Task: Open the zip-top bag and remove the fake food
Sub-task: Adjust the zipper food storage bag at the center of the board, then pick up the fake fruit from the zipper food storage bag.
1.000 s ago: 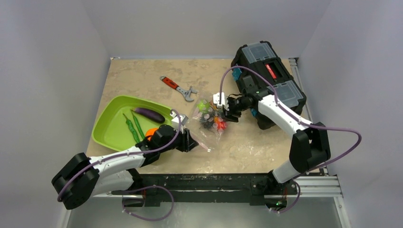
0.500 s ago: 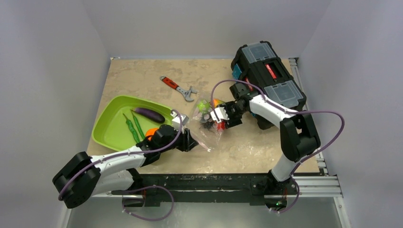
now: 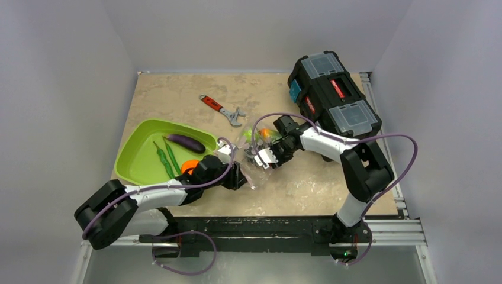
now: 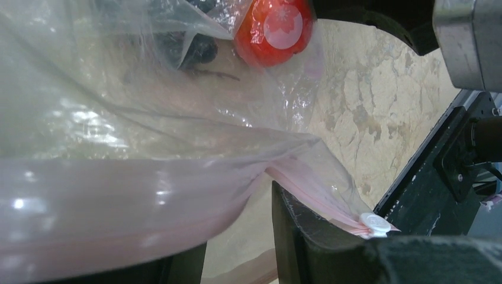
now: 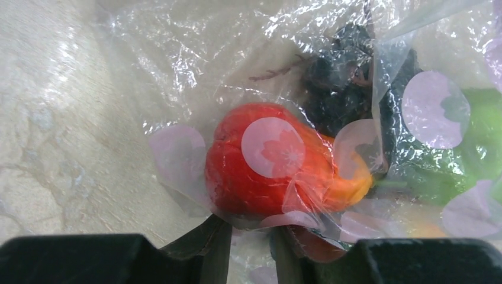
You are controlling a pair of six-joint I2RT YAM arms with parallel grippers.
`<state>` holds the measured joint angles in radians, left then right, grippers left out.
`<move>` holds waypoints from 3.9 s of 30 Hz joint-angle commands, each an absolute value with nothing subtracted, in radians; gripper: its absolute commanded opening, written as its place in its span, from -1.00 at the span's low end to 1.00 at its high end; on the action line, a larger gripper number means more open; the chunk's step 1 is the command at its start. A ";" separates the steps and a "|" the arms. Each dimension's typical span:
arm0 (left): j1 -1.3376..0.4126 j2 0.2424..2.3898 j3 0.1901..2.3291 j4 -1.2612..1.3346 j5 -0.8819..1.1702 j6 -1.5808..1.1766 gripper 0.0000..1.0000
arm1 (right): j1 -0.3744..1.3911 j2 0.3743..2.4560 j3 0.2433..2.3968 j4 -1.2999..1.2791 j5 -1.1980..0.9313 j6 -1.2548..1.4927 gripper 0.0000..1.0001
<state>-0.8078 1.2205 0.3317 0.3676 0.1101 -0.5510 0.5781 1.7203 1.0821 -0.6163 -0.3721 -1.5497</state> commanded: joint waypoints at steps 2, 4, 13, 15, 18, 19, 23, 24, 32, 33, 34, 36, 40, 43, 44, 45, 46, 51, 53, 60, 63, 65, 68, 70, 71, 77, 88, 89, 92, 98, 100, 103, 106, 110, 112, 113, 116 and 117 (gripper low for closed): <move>-0.812 1.247 0.339 0.496 0.145 -0.525 -0.07 | 0.608 1.667 1.078 -0.685 -0.496 -1.547 -0.60; -0.812 1.253 0.317 0.562 0.166 -0.558 0.05 | 0.609 1.677 1.100 -0.727 -0.529 -1.538 -0.77; -0.812 1.182 0.213 0.856 0.285 -0.656 0.07 | 0.609 1.587 1.036 -0.791 -0.603 -1.511 -0.95; -0.812 1.161 0.177 0.940 0.326 -0.679 -0.02 | 0.607 1.553 1.004 -0.791 -0.607 -1.489 -0.98; -0.812 1.114 0.146 0.930 0.332 -0.686 -0.04 | 0.601 1.503 0.955 -0.788 -0.596 -1.456 -0.99; -0.813 1.095 0.149 0.863 0.315 -0.680 -0.04 | 0.600 1.488 0.942 -0.789 -0.598 -1.444 -0.98; -0.826 1.026 0.172 0.635 0.242 -0.642 0.02 | 0.600 1.453 0.916 -0.792 -0.621 -1.387 -0.69; -0.830 1.020 0.183 0.596 0.228 -0.632 0.03 | 0.600 1.448 0.920 -0.793 -0.627 -1.373 -0.58; -0.860 1.102 0.276 0.519 0.190 -0.569 0.10 | 0.578 1.420 1.042 -0.853 -0.639 -1.320 -0.12; -0.863 1.116 0.285 0.521 0.184 -0.567 0.11 | 0.574 1.415 1.055 -0.852 -0.639 -1.309 -0.08; -0.866 1.129 0.292 0.523 0.177 -0.567 0.11 | 0.571 1.412 1.065 -0.845 -0.639 -1.298 -0.05; -0.870 1.148 0.301 0.531 0.148 -0.574 0.14 | 0.568 1.412 1.080 -0.803 -0.632 -1.257 0.02; -0.870 1.167 0.301 0.542 0.087 -0.597 0.15 | 0.568 1.470 1.092 -0.646 -0.610 -1.057 0.13; -0.870 1.155 0.286 0.559 0.076 -0.608 0.15 | 0.569 1.552 1.125 -0.607 -0.622 -0.888 0.13; -0.870 1.144 0.274 0.569 0.079 -0.611 0.15 | 0.572 1.566 1.133 -0.602 -0.630 -0.841 0.13; -0.871 1.132 0.263 0.587 0.080 -0.613 0.15 | 0.575 1.584 1.138 -0.598 -0.654 -0.802 0.13; -0.870 1.117 0.249 0.599 0.081 -0.615 0.15 | 0.579 1.589 1.136 -0.594 -0.674 -0.773 0.13; -0.870 1.085 0.232 0.616 0.091 -0.619 0.13 | 0.590 1.566 1.121 -0.569 -0.723 -0.682 0.22; -0.870 1.093 0.235 0.629 0.096 -0.618 0.11 | 0.594 1.556 1.124 -0.573 -0.738 -0.662 0.23; -0.870 1.095 0.226 0.663 0.106 -0.628 -0.01 | 0.597 1.468 1.159 -0.689 -0.945 -0.715 0.34; -0.871 1.078 0.229 0.661 0.107 -0.630 -0.02 | 0.621 1.457 1.128 -0.666 -1.007 -0.661 0.45; -0.871 1.071 0.236 0.636 0.102 -0.626 -0.02 | 0.641 1.465 1.118 -0.655 -1.035 -0.629 0.47; -0.873 1.071 0.248 0.620 0.098 -0.621 -0.03 | 0.677 1.480 1.107 -0.604 -0.999 -0.561 0.47; -0.873 1.071 0.251 0.616 0.096 -0.621 -0.03 | 0.690 1.494 1.096 -0.557 -0.947 -0.514 0.42; -0.874 1.070 0.253 0.612 0.094 -0.620 -0.03 | 0.694 1.503 1.096 -0.549 -0.929 -0.507 0.36; -0.880 1.076 0.259 0.601 0.087 -0.613 -0.03 | 0.700 1.516 1.083 -0.492 -0.868 -0.454 0.03; -0.890 1.086 0.262 0.575 0.057 -0.589 0.02 | 0.707 1.526 1.090 -0.468 -0.857 -0.430 -1.00; -0.890 1.087 0.262 0.572 0.055 -0.583 0.03 | 0.704 1.521 1.095 -0.472 -0.874 -0.436 -1.00; -0.891 1.086 0.254 0.560 0.048 -0.565 0.07 | 0.686 1.490 1.104 -0.501 -0.909 -0.471 -1.00; -0.891 1.088 0.229 0.569 0.055 -0.514 0.19 | 0.679 1.444 1.091 -0.534 -0.948 -0.528 -1.00; -0.891 1.087 0.225 0.571 0.054 -0.503 0.23 | 0.678 1.445 1.096 -0.544 -0.963 -0.541 -1.00; -0.892 1.089 0.227 0.573 0.036 -0.479 0.25 | 0.679 1.442 1.096 -0.565 -0.974 -0.567 -1.00; -0.891 1.115 0.248 0.572 0.011 -0.442 0.25 | 0.679 1.440 1.093 -0.581 -0.982 -0.585 -1.00; -0.892 1.222 0.315 0.561 0.029 -0.386 0.25 | 0.678 1.444 1.092 -0.589 -0.970 -0.599 -1.00; -0.892 1.274 0.330 0.597 0.036 -0.382 0.24 | 0.680 1.442 1.092 -0.593 -0.965 -0.605 -1.00; -0.892 1.297 0.329 0.626 0.034 -0.383 0.23 | 0.678 1.440 1.092 -0.594 -0.961 -0.608 -1.00; -0.893 1.347 0.291 0.735 0.027 -0.392 0.21 | 0.676 1.431 1.087 -0.588 -0.945 -0.610 -1.00; -0.893 1.358 0.282 0.768 0.028 -0.390 0.21 | 0.674 1.430 1.085 -0.585 -0.943 -0.609 -1.00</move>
<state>-0.8867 1.3151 0.2985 0.6010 0.0364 -0.4232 0.6800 1.4666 1.0832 -0.5808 -0.9325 -0.5877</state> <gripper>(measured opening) 0.610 0.003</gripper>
